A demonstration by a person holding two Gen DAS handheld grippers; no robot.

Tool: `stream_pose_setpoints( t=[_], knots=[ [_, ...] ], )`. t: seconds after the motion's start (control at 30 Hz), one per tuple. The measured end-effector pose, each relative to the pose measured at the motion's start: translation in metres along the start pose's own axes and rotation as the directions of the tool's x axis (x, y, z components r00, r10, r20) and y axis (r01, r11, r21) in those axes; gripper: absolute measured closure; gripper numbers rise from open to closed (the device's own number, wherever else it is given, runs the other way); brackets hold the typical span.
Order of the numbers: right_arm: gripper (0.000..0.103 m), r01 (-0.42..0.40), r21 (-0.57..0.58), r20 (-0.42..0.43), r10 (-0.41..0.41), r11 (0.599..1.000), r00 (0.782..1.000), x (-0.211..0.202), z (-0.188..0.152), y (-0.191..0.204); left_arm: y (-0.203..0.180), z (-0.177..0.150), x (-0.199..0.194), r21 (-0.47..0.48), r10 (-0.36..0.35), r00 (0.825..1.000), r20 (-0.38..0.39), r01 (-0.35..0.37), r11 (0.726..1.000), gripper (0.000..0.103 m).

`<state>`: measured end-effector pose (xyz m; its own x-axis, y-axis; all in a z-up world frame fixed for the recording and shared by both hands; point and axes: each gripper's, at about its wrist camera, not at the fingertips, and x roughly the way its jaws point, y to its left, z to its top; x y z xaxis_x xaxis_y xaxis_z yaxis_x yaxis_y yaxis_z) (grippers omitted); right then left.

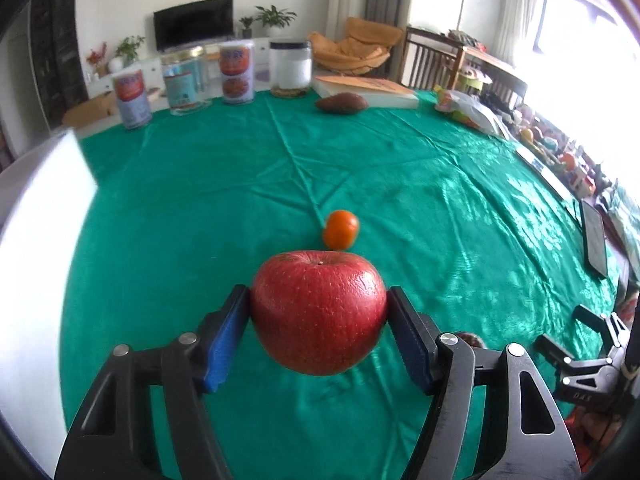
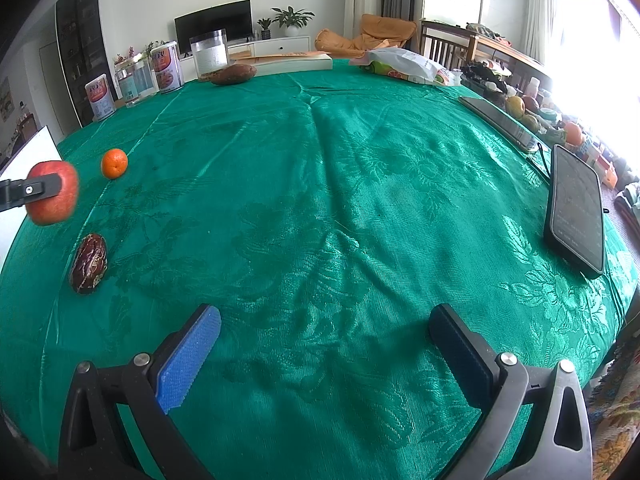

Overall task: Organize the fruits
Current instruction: 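Lift the red apple with the left gripper while the right gripper grasps a tangerine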

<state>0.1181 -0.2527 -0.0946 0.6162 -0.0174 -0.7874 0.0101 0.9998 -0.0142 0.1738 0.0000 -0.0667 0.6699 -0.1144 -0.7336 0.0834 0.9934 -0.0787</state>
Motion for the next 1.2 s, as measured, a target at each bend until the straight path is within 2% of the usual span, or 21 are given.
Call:
stream_pose_setpoints(
  t=[0.07,0.13,0.23,0.27,0.47,0.73,0.87,1.03,1.2],
  knots=[
    [0.0,0.0,0.0,0.001,0.0,1.0,1.0,0.0,0.0,0.0,0.018,-0.011,-0.014,-0.013,0.044,0.997,0.065,-0.043,0.999,0.032],
    [0.0,0.0,0.0,0.002,0.0,1.0,1.0,0.0,-0.002,0.0,0.033,-0.025,-0.019,-0.018,0.077,0.993,0.093,-0.076,0.997,0.032],
    [0.0,0.002,0.002,0.004,-0.002,1.0,1.0,0.0,-0.003,0.0,0.05,-0.043,-0.008,-0.037,0.088,0.995,0.036,-0.087,0.996,0.032],
    [0.0,0.003,0.002,0.005,-0.003,1.0,1.0,0.0,-0.003,0.0,0.054,-0.047,-0.011,-0.047,0.076,0.996,0.051,-0.074,0.996,0.032],
    [0.0,0.003,0.002,0.006,-0.003,1.0,1.0,0.0,-0.004,0.0,0.043,-0.059,-0.018,0.014,0.122,0.991,0.047,-0.123,0.992,0.031],
    [0.0,0.003,0.002,0.006,-0.003,1.0,1.0,0.0,-0.004,0.0,0.051,-0.073,-0.016,0.008,0.124,0.992,-0.031,-0.124,0.992,0.021],
    [0.0,0.004,0.004,0.008,-0.004,1.0,1.0,0.0,-0.003,0.0,0.059,-0.076,-0.023,-0.026,0.077,0.996,-0.034,-0.078,0.997,0.013],
    [0.0,0.005,0.005,0.008,-0.005,1.0,1.0,0.001,-0.004,0.0,0.056,-0.072,-0.022,-0.022,0.052,0.998,-0.033,-0.052,0.998,0.011],
    [0.0,0.005,0.004,0.005,-0.005,1.0,1.0,0.0,-0.004,0.0,0.048,-0.059,-0.015,-0.006,0.073,0.997,-0.024,-0.073,0.997,0.013]
  ],
)
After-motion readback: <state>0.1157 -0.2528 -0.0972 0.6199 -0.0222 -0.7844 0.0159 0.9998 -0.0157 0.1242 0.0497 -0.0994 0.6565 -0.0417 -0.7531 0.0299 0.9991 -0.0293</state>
